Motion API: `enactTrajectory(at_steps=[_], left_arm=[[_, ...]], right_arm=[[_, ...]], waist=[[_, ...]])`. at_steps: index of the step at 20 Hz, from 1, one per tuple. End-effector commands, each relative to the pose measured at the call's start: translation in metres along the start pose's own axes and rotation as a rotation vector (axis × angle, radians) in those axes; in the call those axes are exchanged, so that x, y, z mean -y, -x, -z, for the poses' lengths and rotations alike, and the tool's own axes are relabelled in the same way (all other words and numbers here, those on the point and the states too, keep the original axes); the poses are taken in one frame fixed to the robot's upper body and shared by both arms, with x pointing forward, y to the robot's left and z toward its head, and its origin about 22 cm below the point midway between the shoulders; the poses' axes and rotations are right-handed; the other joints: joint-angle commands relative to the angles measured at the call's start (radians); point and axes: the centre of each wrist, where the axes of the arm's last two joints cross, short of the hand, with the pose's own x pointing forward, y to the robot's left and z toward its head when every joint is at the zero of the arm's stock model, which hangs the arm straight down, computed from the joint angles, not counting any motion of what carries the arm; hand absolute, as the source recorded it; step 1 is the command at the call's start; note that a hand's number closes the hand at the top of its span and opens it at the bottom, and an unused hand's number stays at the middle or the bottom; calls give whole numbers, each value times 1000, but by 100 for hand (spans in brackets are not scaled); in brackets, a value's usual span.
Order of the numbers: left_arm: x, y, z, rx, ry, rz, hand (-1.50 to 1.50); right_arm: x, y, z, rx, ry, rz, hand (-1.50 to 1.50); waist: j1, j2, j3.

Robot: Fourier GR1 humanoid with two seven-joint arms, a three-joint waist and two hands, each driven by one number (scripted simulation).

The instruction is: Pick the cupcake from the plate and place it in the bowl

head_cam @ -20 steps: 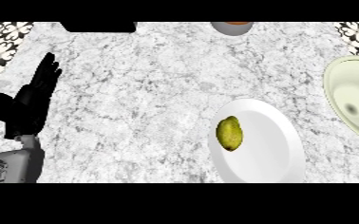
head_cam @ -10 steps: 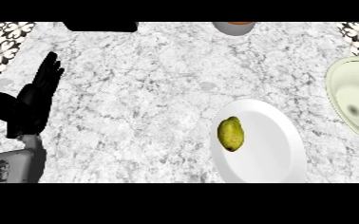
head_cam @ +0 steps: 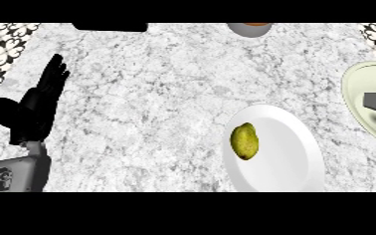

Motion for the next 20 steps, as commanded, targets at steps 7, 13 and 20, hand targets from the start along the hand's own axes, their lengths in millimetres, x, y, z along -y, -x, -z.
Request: enactTrajectory(at_steps=[7, 13, 20], left_arm=[[-2, 0, 1, -8, -11, -2, 0], [0, 9, -4, -5, -4, -5, 0], [-5, 18, -10, -18, -16, -12, 0]], right_arm=[[13, 29, -6, 151, 179, 617, -150], [61, 60, -45, 144, 225, 872, -150], [92, 95, -106, 79, 188, 878, -150]], waist=[[-23, 0, 3], [-11, 5, 3], [-17, 10, 8]])
